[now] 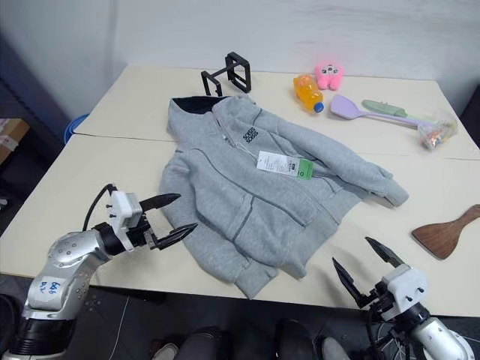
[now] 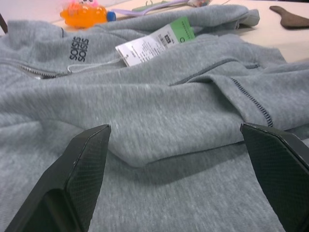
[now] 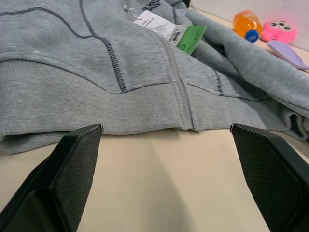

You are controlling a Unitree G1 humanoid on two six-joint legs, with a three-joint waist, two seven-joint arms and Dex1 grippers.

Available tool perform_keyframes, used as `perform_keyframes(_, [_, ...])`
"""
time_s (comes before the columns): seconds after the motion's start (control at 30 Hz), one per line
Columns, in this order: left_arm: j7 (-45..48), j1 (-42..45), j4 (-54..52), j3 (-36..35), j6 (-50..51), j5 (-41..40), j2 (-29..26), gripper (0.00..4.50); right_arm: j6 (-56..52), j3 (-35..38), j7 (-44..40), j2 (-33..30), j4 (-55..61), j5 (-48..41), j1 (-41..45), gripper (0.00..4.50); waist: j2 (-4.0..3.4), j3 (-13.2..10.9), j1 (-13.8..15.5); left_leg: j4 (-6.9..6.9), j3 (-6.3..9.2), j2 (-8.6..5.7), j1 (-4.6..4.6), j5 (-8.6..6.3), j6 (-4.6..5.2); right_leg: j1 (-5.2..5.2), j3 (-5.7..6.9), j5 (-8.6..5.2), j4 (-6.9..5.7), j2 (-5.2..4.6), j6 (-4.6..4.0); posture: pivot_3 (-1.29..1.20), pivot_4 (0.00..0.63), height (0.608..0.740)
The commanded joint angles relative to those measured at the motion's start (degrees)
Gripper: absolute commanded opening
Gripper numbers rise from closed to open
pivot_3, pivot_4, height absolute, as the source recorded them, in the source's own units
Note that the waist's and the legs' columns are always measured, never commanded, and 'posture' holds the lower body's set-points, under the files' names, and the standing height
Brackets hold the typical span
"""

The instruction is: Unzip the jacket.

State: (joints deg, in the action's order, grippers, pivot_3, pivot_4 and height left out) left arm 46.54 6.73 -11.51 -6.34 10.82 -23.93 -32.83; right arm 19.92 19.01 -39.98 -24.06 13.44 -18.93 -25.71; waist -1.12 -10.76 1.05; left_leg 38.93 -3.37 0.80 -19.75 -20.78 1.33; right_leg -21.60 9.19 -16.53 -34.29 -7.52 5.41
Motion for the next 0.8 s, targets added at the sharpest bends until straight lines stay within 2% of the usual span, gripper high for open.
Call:
perform_keyframes(0.03, [1.2,0.8,1.1,-0.2,-2.2,1.1,-0.6,4.5,2.2,0.2,1.0,0.6,2.1,0.3,0.0,4.41,0.0,0.0,0.1,0.0,-0.03,0.01,0.02,-0.01,0.0,-0.01,-0.03,0.0,0.0,0.0,0.0,0.0,0.15,0.74])
perform_keyframes(0.13, [2.4,0.9,2.2,-1.6,-3.3,-0.9,0.1,4.5,3.1,-0.6,1.1,1.0,1.7,0.3,0.3,4.41,0.0,0.0,0.2,0.0,-0.07,0.02,0.02,-0.05,0.02,-0.04,-0.08,0.0,-0.01,-0.02,-0.01,0.0,0.15,0.74])
perform_keyframes(0.3, [6.6,1.3,3.2,-4.2,1.3,-6.8,-1.3,4.5,4.9,-1.5,0.3,1.0,1.1,0.1,0.3,4.41,0.0,0.0,0.2,0.02,-0.09,0.03,0.02,-0.08,0.06,-0.06,-0.1,0.0,-0.01,-0.07,-0.01,0.0,0.15,0.74])
perform_keyframes(0.5, [7.3,2.7,5.7,-5.2,-2.9,-4.0,-1.7,4.5,5.8,-3.1,-1.7,0.1,1.2,-0.1,0.1,4.41,0.0,0.0,0.2,0.03,-0.11,0.03,0.02,-0.08,0.06,-0.06,-0.1,0.0,-0.02,-0.06,-0.01,0.0,0.15,0.74])
perform_keyframes(0.8, [8.7,3.6,9.4,-5.3,-1.5,-3.9,-3.7,4.5,4.8,-7.1,-3.2,-1.5,6.1,0.7,0.7,4.41,0.0,0.0,0.2,0.03,-0.15,0.04,0.04,-0.09,0.06,-0.08,-0.12,0.0,-0.04,-0.05,-0.01,0.0,0.15,0.74])
